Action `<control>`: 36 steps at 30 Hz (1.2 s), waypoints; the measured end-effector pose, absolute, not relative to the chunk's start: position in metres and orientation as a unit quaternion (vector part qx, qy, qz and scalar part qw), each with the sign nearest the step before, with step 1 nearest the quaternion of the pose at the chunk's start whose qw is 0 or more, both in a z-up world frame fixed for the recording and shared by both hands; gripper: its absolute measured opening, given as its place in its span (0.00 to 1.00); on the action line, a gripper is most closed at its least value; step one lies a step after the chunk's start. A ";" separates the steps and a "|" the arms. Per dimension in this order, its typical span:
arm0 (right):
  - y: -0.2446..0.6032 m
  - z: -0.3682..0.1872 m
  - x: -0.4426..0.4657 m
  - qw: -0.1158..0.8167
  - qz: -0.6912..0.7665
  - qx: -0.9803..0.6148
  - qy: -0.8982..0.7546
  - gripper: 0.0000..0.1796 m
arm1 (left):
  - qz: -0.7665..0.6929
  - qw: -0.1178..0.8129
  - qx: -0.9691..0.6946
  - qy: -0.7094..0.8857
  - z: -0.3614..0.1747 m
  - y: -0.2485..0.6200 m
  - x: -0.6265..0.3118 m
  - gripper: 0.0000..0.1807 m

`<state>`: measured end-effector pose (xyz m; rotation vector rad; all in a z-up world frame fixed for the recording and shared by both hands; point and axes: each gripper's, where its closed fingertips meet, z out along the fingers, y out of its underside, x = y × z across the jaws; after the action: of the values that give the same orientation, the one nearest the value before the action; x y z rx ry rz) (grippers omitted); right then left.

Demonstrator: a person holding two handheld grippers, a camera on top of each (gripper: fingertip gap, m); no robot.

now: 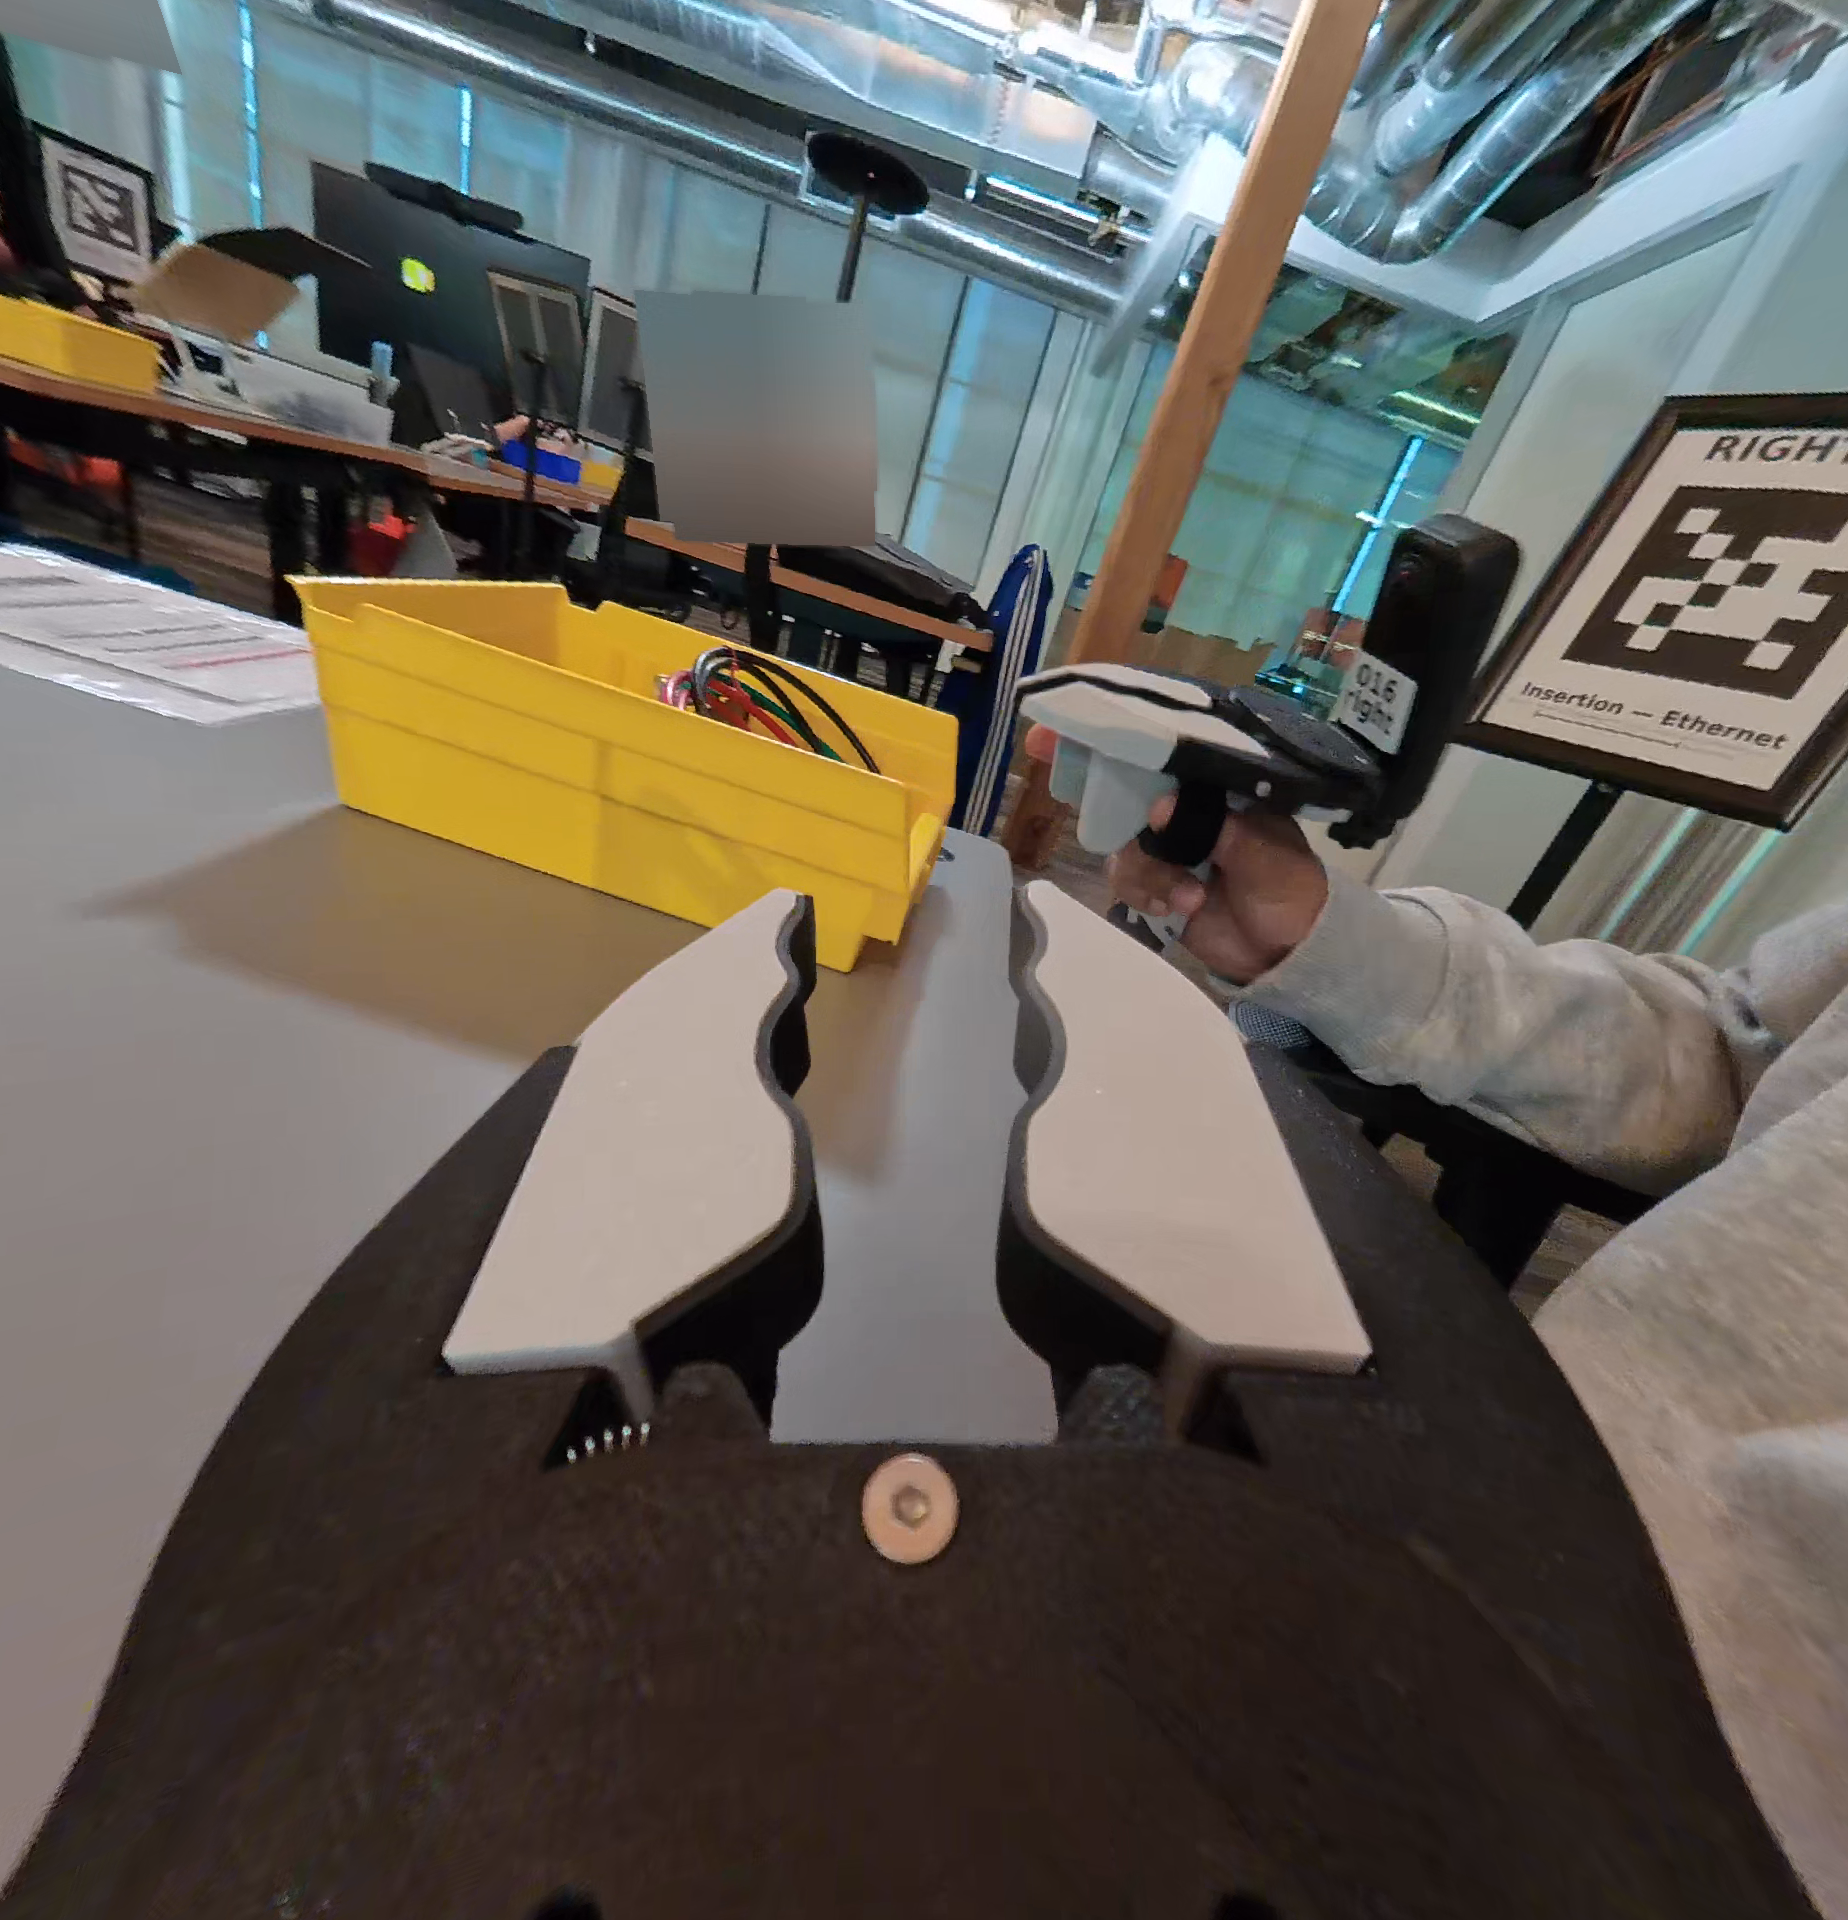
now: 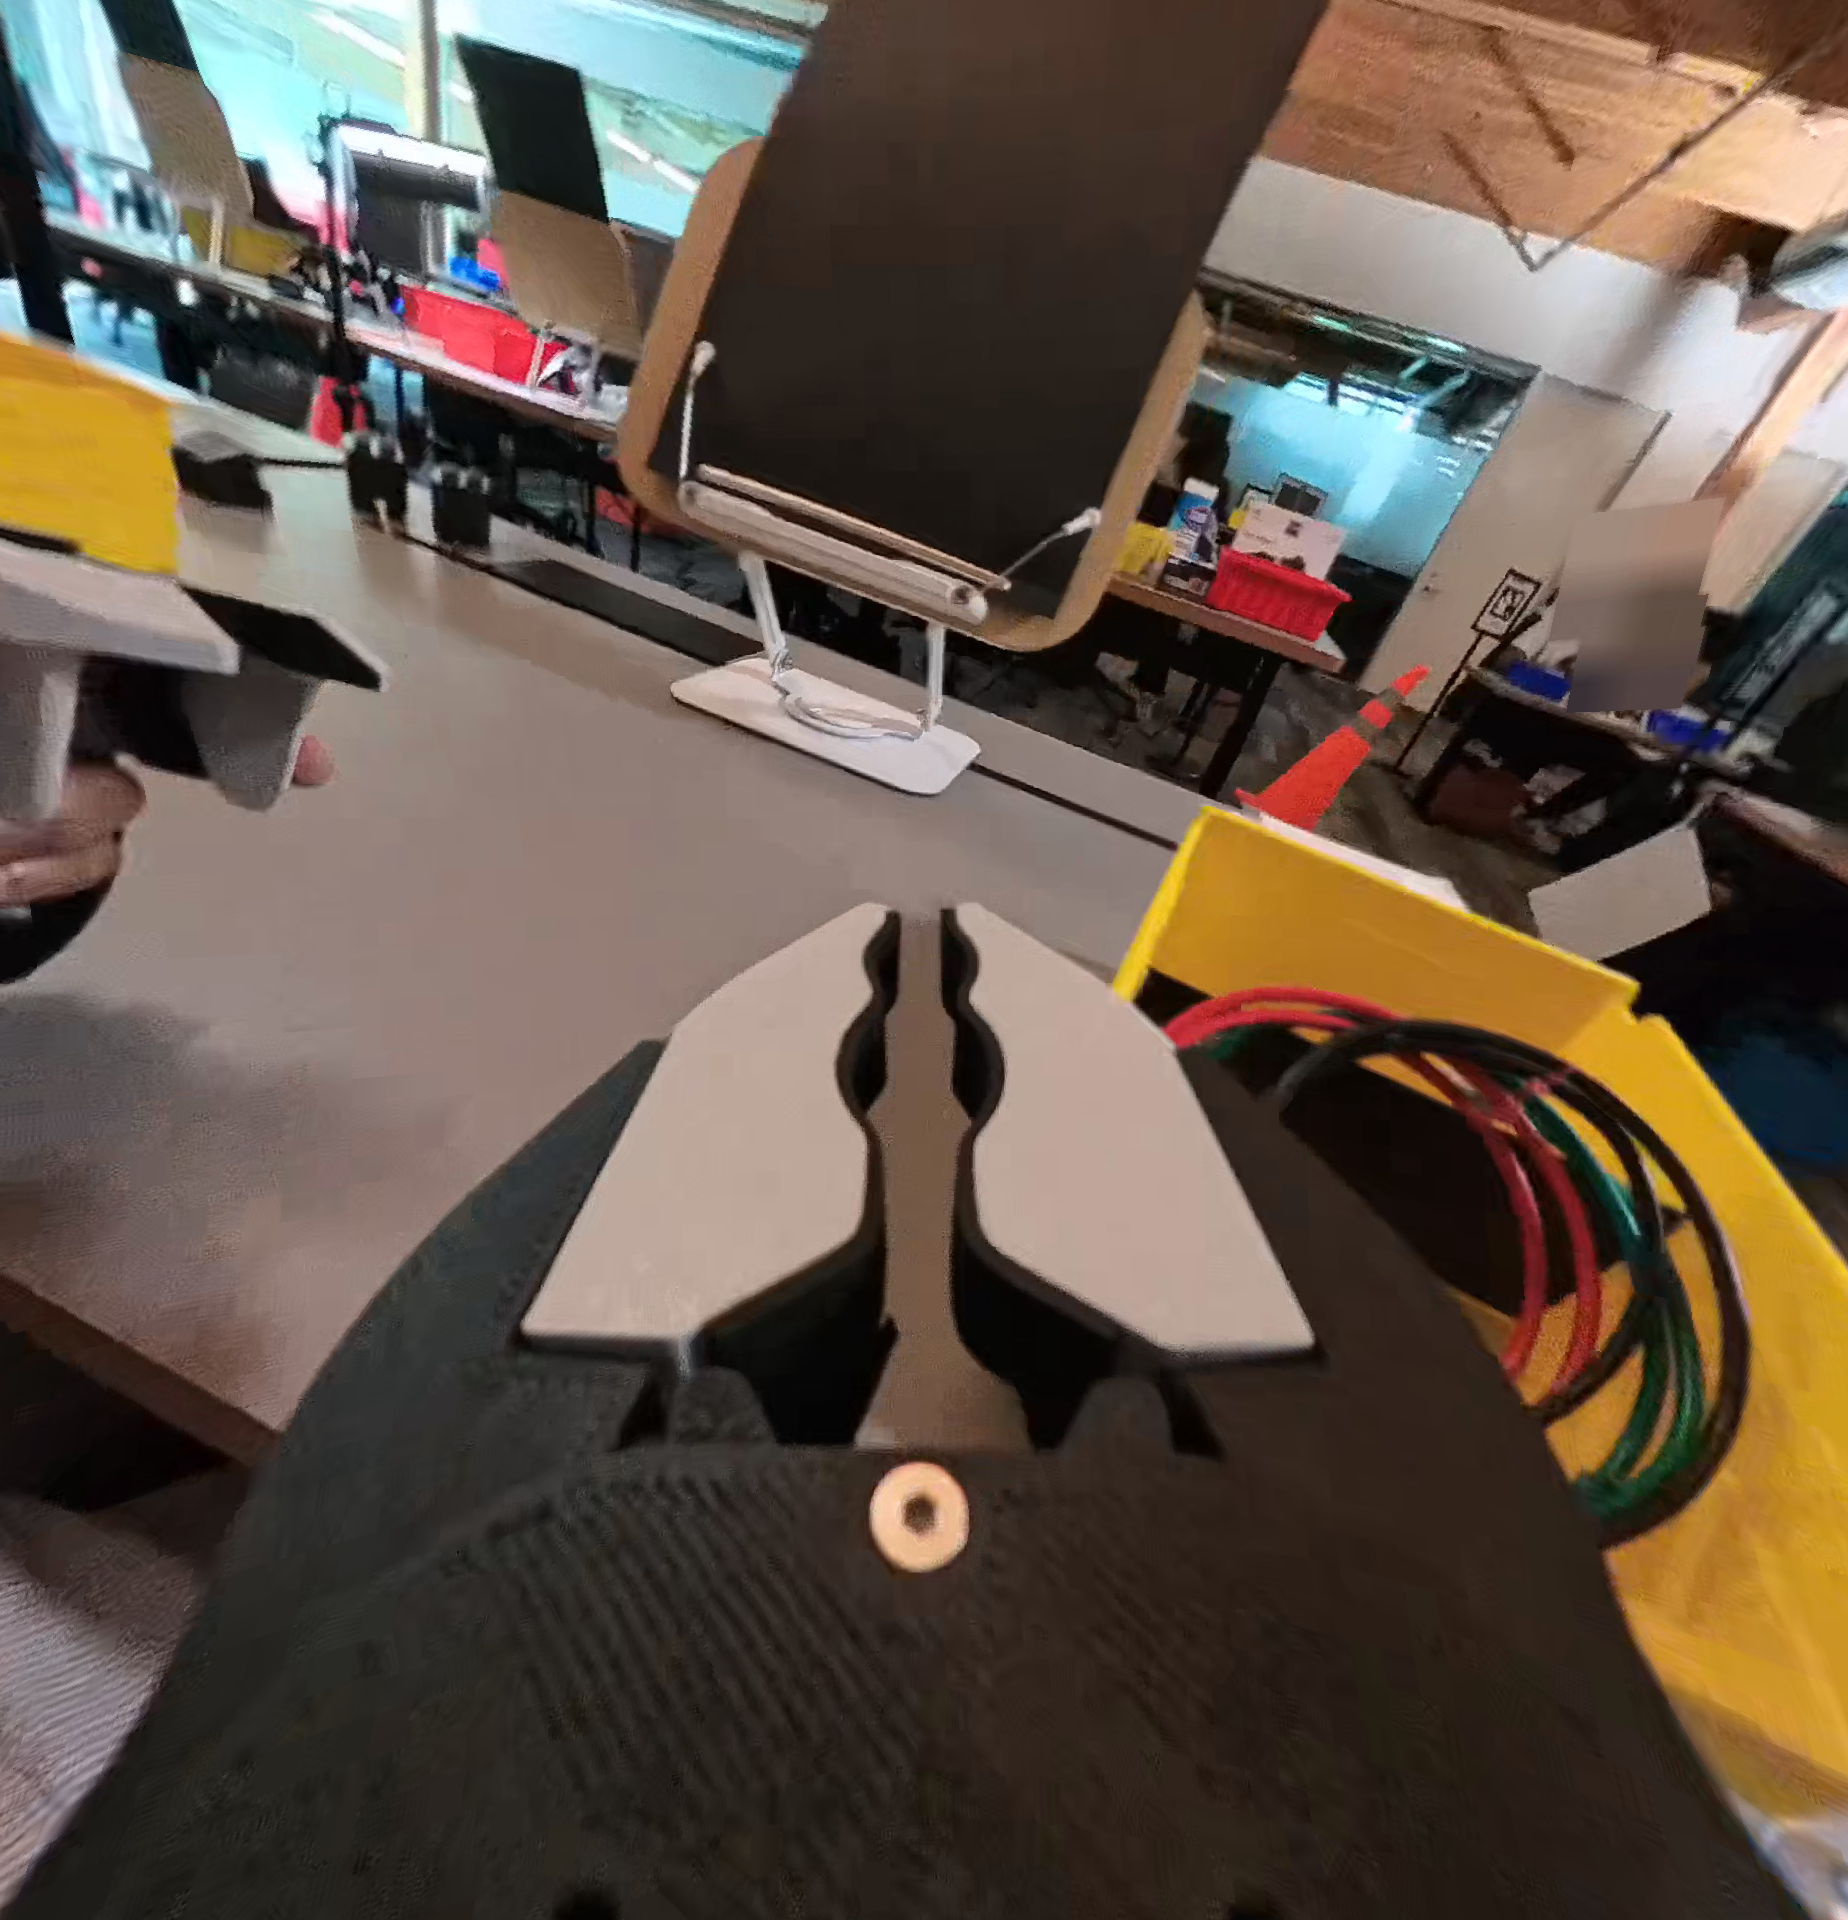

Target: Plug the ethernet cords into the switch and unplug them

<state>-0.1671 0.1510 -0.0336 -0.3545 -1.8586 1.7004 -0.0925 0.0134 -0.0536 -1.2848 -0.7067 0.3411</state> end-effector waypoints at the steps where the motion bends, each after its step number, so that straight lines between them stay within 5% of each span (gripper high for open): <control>1: 0.165 -0.031 -0.176 0.286 0.647 -0.157 -0.690 0.04 | 0.147 0.731 -0.585 -0.320 -0.055 0.016 -0.094 0.20; 5: 0.244 -0.031 -0.232 0.379 0.597 -0.240 -0.665 0.01 | 0.111 0.733 -0.583 -0.333 -0.062 0.020 -0.094 0.20; 10: 0.336 -0.034 -0.288 0.463 0.546 -0.342 -0.609 0.10 | 0.050 0.756 -0.543 -0.363 -0.066 0.009 -0.086 0.21; 17: 0.338 -0.099 -0.339 0.345 0.518 -0.426 -0.656 0.23 | 0.038 0.784 -0.467 -0.409 -0.064 -0.027 -0.080 0.22; 36: 0.300 -0.127 -0.397 0.294 0.481 -0.422 -0.710 0.13 | 0.080 0.775 -0.430 -0.456 -0.070 -0.059 -0.038 0.22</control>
<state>-0.3970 0.3004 -0.1270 -1.1246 -1.8900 1.2809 -0.0379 -0.0589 -0.0705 -0.9309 -0.9862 0.1725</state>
